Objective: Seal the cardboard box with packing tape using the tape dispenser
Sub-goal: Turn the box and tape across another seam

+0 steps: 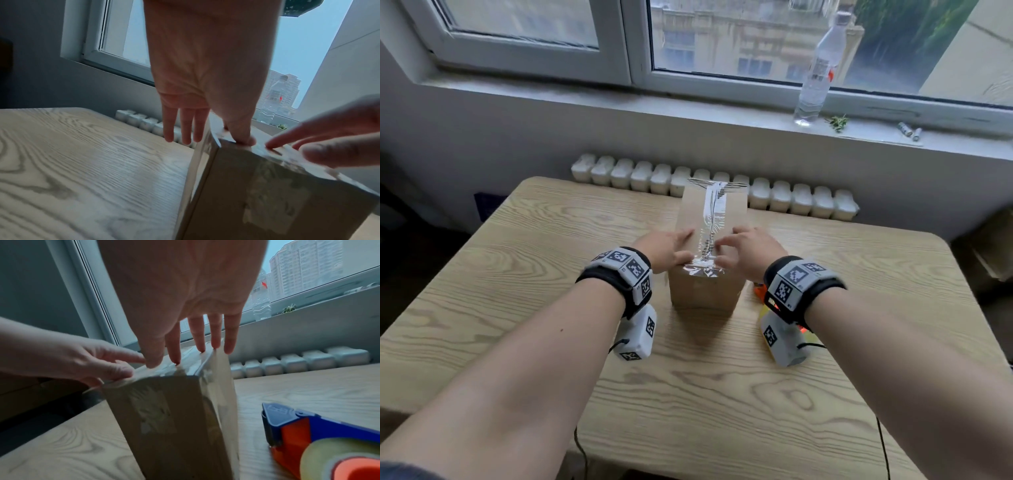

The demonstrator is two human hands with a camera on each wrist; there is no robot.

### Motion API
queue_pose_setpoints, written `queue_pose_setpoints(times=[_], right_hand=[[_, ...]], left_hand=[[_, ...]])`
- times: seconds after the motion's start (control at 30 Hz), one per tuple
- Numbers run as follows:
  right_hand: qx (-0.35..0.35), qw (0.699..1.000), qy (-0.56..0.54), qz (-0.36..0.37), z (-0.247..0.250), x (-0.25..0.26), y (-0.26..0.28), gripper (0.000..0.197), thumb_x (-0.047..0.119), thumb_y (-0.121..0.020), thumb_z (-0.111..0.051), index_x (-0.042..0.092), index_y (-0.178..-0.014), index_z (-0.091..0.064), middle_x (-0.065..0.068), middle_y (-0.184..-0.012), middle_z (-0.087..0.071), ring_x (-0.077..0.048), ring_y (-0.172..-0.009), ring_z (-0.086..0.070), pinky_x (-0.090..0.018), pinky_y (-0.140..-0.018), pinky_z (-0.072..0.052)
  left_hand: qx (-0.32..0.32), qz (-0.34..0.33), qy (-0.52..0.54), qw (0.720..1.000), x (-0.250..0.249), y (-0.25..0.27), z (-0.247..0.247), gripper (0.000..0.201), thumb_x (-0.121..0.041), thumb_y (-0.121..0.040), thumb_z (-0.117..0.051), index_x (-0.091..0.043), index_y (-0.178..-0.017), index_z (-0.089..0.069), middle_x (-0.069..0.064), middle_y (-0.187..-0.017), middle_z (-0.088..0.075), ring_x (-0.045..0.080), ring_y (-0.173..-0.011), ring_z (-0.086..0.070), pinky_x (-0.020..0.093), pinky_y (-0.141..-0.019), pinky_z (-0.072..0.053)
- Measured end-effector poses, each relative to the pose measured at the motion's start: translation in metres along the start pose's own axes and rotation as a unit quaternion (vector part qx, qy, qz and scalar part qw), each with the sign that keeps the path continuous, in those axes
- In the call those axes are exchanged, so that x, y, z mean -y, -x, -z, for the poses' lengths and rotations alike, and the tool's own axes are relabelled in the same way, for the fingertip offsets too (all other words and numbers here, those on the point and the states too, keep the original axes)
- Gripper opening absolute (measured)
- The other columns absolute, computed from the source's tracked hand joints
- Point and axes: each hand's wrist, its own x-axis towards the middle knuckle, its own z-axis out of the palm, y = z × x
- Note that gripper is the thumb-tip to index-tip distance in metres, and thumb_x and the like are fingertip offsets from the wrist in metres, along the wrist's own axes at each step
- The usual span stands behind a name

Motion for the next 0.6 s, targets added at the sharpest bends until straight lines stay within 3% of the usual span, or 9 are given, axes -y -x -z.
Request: queue_pose_setpoints(times=[0.4, 0.5, 0.6], right_hand=[[-0.039, 0.998, 0.025, -0.039, -0.008, 0.024, 0.0, 0.058, 0.065, -0.072, -0.062, 0.02, -0.11, -0.063, -0.007, -0.108, -0.059, -0.028, -0.109, -0.047, -0.034, -0.085, -0.041], [-0.038, 0.997, 0.033, -0.051, -0.01, 0.028, -0.001, 0.056, 0.058, -0.073, -0.067, 0.018, -0.112, -0.061, -0.008, -0.111, -0.058, -0.029, -0.111, -0.046, -0.035, -0.088, -0.043], [-0.03, 0.998, 0.027, -0.054, -0.008, 0.025, -0.002, 0.041, 0.044, -0.074, -0.069, 0.022, -0.109, -0.063, -0.005, -0.112, -0.058, -0.027, -0.112, -0.046, -0.035, -0.092, -0.043]], left_hand=[[-0.04, -0.066, -0.05, 0.996, 0.006, -0.003, 0.001, 0.085, -0.059, -0.081, -0.06, -0.018, -0.149, -0.032, 0.009, -0.138, -0.056, 0.026, -0.125, -0.053, 0.038, -0.101, -0.045], [-0.047, -0.073, -0.057, 0.995, 0.006, -0.003, 0.002, 0.085, -0.056, -0.076, -0.069, -0.017, -0.145, -0.039, 0.006, -0.13, -0.062, 0.024, -0.118, -0.058, 0.037, -0.096, -0.049], [-0.051, -0.071, -0.067, 0.994, 0.006, -0.004, 0.002, 0.077, -0.046, -0.076, -0.072, -0.016, -0.141, -0.043, 0.006, -0.122, -0.066, 0.025, -0.111, -0.061, 0.037, -0.092, -0.051]])
